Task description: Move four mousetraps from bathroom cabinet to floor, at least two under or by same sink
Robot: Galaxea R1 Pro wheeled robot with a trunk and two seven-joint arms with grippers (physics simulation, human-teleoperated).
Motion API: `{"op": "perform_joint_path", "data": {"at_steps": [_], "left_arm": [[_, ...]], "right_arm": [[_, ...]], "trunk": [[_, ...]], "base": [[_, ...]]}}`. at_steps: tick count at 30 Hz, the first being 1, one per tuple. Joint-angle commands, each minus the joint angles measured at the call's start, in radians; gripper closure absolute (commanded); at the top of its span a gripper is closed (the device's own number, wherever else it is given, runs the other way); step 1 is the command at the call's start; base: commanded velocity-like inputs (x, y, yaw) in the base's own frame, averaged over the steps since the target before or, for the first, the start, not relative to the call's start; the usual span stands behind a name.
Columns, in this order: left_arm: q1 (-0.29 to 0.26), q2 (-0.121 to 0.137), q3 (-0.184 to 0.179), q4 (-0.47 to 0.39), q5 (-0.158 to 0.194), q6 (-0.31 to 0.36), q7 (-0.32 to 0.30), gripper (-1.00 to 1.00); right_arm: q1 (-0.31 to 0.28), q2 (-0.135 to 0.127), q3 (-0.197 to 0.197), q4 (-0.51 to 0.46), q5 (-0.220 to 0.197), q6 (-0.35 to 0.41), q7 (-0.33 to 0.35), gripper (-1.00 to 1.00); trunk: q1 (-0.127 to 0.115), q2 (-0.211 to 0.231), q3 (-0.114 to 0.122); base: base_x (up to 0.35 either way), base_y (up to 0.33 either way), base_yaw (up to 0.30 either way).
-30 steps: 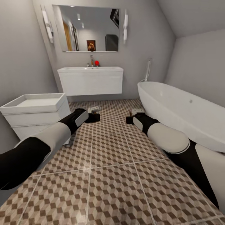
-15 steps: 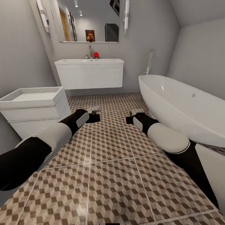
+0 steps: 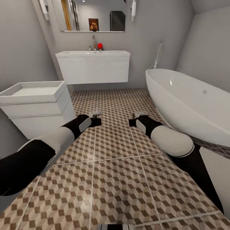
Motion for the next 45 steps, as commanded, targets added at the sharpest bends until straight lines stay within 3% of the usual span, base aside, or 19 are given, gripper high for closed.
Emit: {"op": "perform_joint_path", "data": {"at_steps": [1, 11, 16, 19, 23, 26, 28, 30, 32, 34, 37, 41, 45], "left_arm": [[-0.001, 0.000, -0.007, -0.002, 0.010, 0.003, 0.007, 1.00], [-0.001, -0.002, -0.007, -0.001, 0.010, 0.007, 0.007, 1.00], [-0.001, -0.003, 0.000, -0.011, 0.014, 0.069, 0.008, 1.00], [-0.002, -0.006, 0.001, -0.107, 0.010, 0.150, 0.020, 1.00], [-0.002, -0.010, 0.003, -0.274, 0.006, 0.255, 0.143, 1.00], [-0.002, -0.010, 0.004, -0.318, -0.003, 0.293, 0.166, 1.00], [-0.002, -0.009, 0.004, -0.336, -0.033, 0.314, 0.155, 1.00], [-0.002, -0.005, 0.004, -0.347, -0.093, 0.326, 0.119, 1.00], [-0.002, 0.005, 0.006, -0.353, -0.176, 0.332, 0.047, 1.00], [-0.002, 0.016, 0.008, -0.355, -0.213, 0.331, 0.004, 1.00], [-0.002, 0.029, 0.023, -0.355, -0.240, 0.319, -0.027, 1.00], [-0.002, 0.052, 0.084, -0.357, -0.251, 0.291, -0.038, 1.00], [-0.002, 0.092, 0.149, -0.381, -0.254, 0.275, -0.038, 1.00]], "right_arm": [[0.000, 0.001, 0.009, 0.001, -0.011, 0.004, -0.004, 1.00], [0.000, 0.001, 0.009, 0.001, -0.011, -0.001, -0.007, 1.00], [0.000, 0.001, 0.010, 0.002, -0.011, -0.015, -0.008, 1.00], [-0.010, 0.001, 0.011, 0.004, -0.010, -0.013, -0.017, 1.00], [-0.072, 0.001, 0.012, 0.004, -0.011, 0.017, -0.042, 1.00], [-0.105, 0.001, 0.012, 0.004, -0.011, 0.043, -0.047, 1.00], [-0.132, 0.001, 0.012, 0.005, -0.011, 0.058, -0.046, 1.00], [-0.142, 0.001, 0.012, 0.005, -0.011, 0.062, -0.045, 1.00], [-0.157, 0.001, 0.012, 0.005, -0.011, 0.066, -0.044, 1.00], [-0.162, 0.001, 0.012, 0.005, -0.011, 0.068, -0.044, 1.00], [-0.166, 0.001, 0.012, 0.004, -0.011, 0.069, -0.045, 1.00], [-0.167, 0.001, 0.012, 0.004, -0.011, 0.069, -0.043, 1.00], [-0.168, 0.001, 0.012, 0.003, -0.011, 0.069, -0.042, 1.00]], "trunk": [[0.000, -0.001, -0.005], [0.005, -0.003, -0.045], [0.007, -0.004, -0.065], [0.008, -0.005, -0.076], [0.010, -0.006, -0.092], [0.011, -0.007, -0.103], [0.012, -0.007, -0.111], [0.013, -0.008, -0.119], [0.014, -0.008, -0.127], [0.015, -0.008, -0.134], [0.016, -0.009, -0.146], [0.018, -0.010, -0.161], [0.020, -0.011, -0.177]], "base": [[0.000, 0.000, 0.119], [0.000, 0.000, 0.024], [0.000, 0.000, 0.001], [0.000, 0.000, 0.000], [0.000, 0.000, 0.000], [0.000, 0.000, 0.000], [0.000, 0.000, 0.000], [0.000, 0.000, 0.000], [0.000, 0.000, 0.000], [0.000, 0.000, 0.000], [0.000, 0.000, 0.000], [0.000, 0.000, 0.000], [0.000, 0.000, 0.000]]}}
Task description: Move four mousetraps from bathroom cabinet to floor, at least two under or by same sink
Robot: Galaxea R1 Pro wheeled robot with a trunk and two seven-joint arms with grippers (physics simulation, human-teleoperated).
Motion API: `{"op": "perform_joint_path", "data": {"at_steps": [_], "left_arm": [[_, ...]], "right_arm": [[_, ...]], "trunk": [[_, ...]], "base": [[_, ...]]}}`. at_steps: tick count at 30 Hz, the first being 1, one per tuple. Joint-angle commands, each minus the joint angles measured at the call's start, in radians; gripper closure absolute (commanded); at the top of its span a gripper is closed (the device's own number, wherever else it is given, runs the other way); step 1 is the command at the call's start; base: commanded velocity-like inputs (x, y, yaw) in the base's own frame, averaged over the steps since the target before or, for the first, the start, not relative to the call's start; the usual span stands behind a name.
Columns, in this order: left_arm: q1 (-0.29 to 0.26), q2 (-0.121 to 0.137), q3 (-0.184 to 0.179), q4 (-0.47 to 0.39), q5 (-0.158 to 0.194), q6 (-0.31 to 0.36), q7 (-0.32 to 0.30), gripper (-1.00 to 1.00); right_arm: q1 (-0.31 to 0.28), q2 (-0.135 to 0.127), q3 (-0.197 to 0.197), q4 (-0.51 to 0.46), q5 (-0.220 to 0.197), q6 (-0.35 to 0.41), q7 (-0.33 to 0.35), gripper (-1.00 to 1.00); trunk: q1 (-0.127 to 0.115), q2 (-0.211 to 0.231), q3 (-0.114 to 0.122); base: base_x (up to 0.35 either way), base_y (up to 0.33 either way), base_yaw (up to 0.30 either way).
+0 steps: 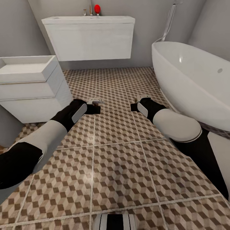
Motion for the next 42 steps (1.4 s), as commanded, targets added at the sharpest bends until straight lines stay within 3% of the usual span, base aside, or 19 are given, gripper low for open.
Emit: {"op": "perform_joint_path", "data": {"at_steps": [1, 3, 5, 8, 11, 15, 19, 29, 42], "left_arm": [[-0.001, 0.007, 0.004, -0.009, 0.010, 0.001, 0.006, 1.00], [-0.001, 0.021, 0.034, -0.035, 0.010, 0.000, 0.006, 1.00], [-0.001, 0.032, 0.088, -0.069, 0.010, -0.005, 0.005, 1.00], [-0.001, 0.037, 0.135, -0.088, 0.007, -0.015, 0.004, 1.00], [-0.001, 0.038, 0.159, -0.099, 0.003, -0.052, 0.005, 1.00], [0.000, 0.038, 0.167, -0.106, 0.001, -0.116, 0.005, 1.00], [0.000, 0.037, 0.167, -0.104, 0.000, -0.149, 0.006, 1.00], [0.000, 0.037, 0.171, -0.098, 0.004, -0.156, 0.073, 1.00], [0.000, 0.033, 0.168, -0.097, 0.002, -0.164, 0.087, 1.00]], "right_arm": [[0.000, 0.001, 0.009, 0.001, -0.011, 0.004, -0.004, 1.00], [0.000, 0.001, 0.009, 0.001, -0.011, 0.004, -0.003, 1.00], [-0.001, 0.001, 0.009, 0.001, -0.011, 0.004, -0.003, 1.00], [-0.001, 0.001, 0.009, 0.001, -0.011, 0.004, -0.003, 1.00], [-0.001, 0.001, 0.009, 0.001, -0.011, 0.004, -0.002, 1.00], [-0.001, 0.001, 0.009, 0.001, -0.011, 0.002, -0.002, 1.00], [-0.001, 0.001, 0.008, 0.001, -0.011, -0.001, -0.002, 1.00], [-0.001, 0.001, 0.007, 0.001, -0.011, -0.013, 0.000, 1.00], [-0.001, 0.001, 0.007, 0.001, -0.011, -0.016, 0.003, 1.00]], "trunk": [[0.000, -0.001, -0.005], [0.001, -0.001, -0.012], [0.002, -0.002, -0.020], [0.003, -0.002, -0.032], [0.003, -0.002, -0.032], [0.003, -0.002, -0.032], [0.005, -0.003, -0.047], [0.010, -0.006, -0.086], [0.015, -0.009, -0.136]], "base": [[0.000, 0.000, 0.000], [0.000, 0.000, 0.000], [0.000, 0.000, 0.000], [0.000, 0.000, 0.000], [0.000, 0.000, 0.000], [0.000, 0.000, 0.000], [0.000, 0.000, 0.000], [0.000, 0.000, 0.000], [0.000, 0.000, 0.000]]}}
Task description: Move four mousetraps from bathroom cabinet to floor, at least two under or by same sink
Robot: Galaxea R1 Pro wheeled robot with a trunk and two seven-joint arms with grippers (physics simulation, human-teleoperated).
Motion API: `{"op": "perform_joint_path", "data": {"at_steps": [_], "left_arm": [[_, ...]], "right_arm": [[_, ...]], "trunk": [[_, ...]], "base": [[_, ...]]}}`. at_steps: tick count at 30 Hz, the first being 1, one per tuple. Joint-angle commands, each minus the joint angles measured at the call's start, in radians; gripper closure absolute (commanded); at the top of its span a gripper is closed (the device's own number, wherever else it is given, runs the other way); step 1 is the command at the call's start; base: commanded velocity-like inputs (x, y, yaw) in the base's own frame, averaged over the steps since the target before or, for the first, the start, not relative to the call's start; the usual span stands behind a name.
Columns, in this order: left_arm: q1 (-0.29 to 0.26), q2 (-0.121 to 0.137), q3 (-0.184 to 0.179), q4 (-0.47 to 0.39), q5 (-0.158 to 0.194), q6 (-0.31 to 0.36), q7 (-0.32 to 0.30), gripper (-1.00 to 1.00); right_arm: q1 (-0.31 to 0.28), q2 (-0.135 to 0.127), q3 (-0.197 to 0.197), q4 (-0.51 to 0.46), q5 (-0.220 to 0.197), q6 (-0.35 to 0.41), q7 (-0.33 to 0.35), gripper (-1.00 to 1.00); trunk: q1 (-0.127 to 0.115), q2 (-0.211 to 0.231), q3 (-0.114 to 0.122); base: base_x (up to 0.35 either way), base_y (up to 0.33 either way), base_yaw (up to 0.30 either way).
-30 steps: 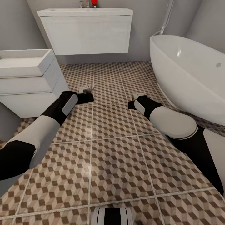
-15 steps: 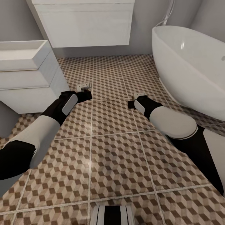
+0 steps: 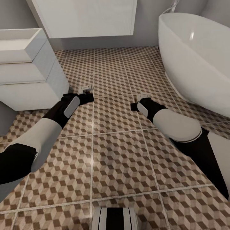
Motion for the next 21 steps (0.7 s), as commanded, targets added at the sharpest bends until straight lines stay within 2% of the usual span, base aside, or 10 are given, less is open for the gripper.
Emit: {"op": "perform_joint_path", "data": {"at_steps": [1, 21], "left_arm": [[0.000, 0.002, -0.005, -0.003, 0.010, 0.001, 0.009, 1.00], [-0.001, -0.003, -0.011, -0.002, 0.008, -0.003, 0.009, 1.00]], "right_arm": [[0.000, 0.001, 0.009, 0.001, -0.011, 0.005, -0.003, 1.00], [0.000, 0.001, 0.007, 0.001, -0.013, 0.006, 0.036, 1.00]], "trunk": [[0.000, -0.001, -0.005], [0.009, -0.005, -0.082]], "base": [[0.000, 0.000, 0.000], [0.000, 0.000, 0.000]]}}
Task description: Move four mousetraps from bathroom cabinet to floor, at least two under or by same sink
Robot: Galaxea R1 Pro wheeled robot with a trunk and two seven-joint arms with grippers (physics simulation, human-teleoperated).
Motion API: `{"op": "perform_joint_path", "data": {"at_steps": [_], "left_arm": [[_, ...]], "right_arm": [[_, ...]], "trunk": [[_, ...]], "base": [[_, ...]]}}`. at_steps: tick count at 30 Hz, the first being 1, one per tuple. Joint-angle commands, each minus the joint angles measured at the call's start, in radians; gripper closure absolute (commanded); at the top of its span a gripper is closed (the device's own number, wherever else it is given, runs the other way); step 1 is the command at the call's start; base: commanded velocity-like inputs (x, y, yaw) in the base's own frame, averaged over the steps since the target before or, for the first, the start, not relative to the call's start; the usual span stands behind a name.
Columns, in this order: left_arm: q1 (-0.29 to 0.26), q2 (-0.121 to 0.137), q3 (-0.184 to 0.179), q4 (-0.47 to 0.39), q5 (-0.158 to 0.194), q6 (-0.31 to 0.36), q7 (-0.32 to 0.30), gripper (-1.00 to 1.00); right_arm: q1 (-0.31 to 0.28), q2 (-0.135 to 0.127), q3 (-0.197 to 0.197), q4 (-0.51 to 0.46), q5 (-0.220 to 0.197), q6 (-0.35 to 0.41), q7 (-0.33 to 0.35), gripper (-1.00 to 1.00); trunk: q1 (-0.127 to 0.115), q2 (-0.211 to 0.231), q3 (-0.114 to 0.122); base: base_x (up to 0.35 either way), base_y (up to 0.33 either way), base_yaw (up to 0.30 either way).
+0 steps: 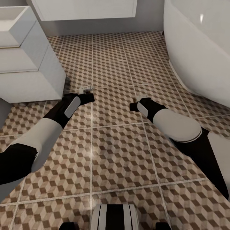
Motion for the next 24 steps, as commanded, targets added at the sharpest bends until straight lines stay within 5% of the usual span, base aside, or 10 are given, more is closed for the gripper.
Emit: {"op": "perform_joint_path", "data": {"at_steps": [1, 6, 11, 14, 24], "left_arm": [[0.000, 0.001, -0.007, -0.002, 0.010, 0.000, 0.009, 1.00], [0.000, 0.000, -0.019, -0.005, 0.012, -0.039, -0.002, 1.00], [-0.001, -0.003, -0.166, -0.009, 0.014, -0.045, -0.043, 1.00], [-0.001, -0.015, -0.214, -0.011, 0.013, -0.047, -0.047, 1.00], [-0.001, -0.020, -0.217, -0.006, 0.022, -0.052, -0.046, 1.00]], "right_arm": [[0.000, 0.001, 0.009, 0.001, -0.012, 0.005, -0.002, 1.00], [0.000, 0.001, 0.009, 0.001, -0.012, 0.004, 0.015, 1.00], [0.000, 0.001, 0.009, 0.001, -0.011, 0.002, 0.024, 1.00], [0.000, 0.001, 0.009, 0.001, -0.010, -0.014, 0.039, 1.00], [0.000, 0.001, 0.010, 0.001, -0.010, -0.040, 0.051, 1.00]], "trunk": [[0.000, -0.001, -0.005], [0.001, -0.001, -0.009], [0.001, -0.001, -0.013], [0.001, -0.001, -0.015], [0.001, -0.001, -0.016]], "base": [[0.000, 0.000, 0.000], [0.000, 0.000, 0.008], [0.000, 0.000, 0.116], [0.000, 0.000, 0.104], [0.000, 0.000, 0.017]]}}
